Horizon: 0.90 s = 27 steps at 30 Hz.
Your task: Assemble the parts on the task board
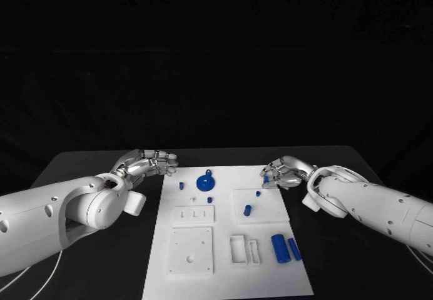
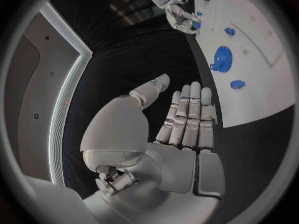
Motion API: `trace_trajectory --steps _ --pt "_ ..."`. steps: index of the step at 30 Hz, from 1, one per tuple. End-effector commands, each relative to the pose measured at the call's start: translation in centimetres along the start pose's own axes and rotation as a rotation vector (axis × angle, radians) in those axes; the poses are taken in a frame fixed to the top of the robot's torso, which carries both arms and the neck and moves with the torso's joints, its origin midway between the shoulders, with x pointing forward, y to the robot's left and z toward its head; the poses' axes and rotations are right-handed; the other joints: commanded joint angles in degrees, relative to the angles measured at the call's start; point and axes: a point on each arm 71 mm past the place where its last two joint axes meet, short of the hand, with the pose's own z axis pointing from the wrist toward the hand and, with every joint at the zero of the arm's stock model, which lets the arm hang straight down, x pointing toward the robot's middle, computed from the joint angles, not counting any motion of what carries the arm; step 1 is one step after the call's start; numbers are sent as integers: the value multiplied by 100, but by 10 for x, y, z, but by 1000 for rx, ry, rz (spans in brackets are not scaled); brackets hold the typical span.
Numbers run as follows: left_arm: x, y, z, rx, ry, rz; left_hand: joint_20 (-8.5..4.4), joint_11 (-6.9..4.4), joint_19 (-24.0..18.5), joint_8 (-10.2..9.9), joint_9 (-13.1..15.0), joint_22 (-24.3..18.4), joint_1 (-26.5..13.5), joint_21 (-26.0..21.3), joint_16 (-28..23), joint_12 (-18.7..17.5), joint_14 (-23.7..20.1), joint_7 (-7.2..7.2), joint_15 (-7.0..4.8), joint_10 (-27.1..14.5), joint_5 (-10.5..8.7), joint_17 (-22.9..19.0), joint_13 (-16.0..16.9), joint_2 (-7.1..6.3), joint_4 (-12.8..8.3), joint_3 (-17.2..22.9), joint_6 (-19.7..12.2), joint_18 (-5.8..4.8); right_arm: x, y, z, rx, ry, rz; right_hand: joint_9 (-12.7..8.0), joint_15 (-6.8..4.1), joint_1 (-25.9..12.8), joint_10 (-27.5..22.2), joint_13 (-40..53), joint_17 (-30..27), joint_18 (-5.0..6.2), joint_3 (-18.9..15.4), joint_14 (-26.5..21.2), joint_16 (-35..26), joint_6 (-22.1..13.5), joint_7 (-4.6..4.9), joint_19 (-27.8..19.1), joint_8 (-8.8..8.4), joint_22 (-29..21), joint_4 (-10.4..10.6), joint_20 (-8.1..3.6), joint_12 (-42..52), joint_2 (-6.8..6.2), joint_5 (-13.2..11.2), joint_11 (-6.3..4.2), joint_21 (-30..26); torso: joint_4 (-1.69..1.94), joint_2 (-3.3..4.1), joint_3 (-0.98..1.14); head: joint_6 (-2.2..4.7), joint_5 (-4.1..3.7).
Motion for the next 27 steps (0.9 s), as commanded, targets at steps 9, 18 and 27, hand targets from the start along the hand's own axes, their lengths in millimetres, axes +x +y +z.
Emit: trace_trajectory --steps 9,18,27 --pt "1 -1 -1 6 12 -8 3 15 -27 -12 11 106 -15 7 -28 -24 -15 14 34 24 -15 -8 -8 -7 21 16 -12 40 -2 -1 -3 0 -21 -27 17 50 90 -38 11 19 212 -157 15 -13 -145 167 -5 23 114 6 -65 74 42 74 33 44 -3 -4 6 20 -20" --pt "1 -1 -1 6 12 -8 3 15 -27 -11 12 107 -11 7 -27 -24 -14 14 34 26 -16 -8 -8 -7 18 18 -10 41 -1 -2 -4 1 -15 -26 37 24 144 -24 0 23 212 -181 20 -12 -54 137 5 76 111 9 -62 92 85 64 4 53 -3 -3 13 9 -26" --pt "1 -1 -1 6 14 -9 3 14 -27 -10 14 107 -7 8 -27 -24 -14 13 34 28 -16 -8 -7 -6 16 20 -7 41 1 0 -4 -9 0 -35 151 -122 177 -4 -39 25 212 -140 19 -34 476 -33 2 361 105 18 -47 93 217 -40 -152 55 2 -3 9 2 -32"
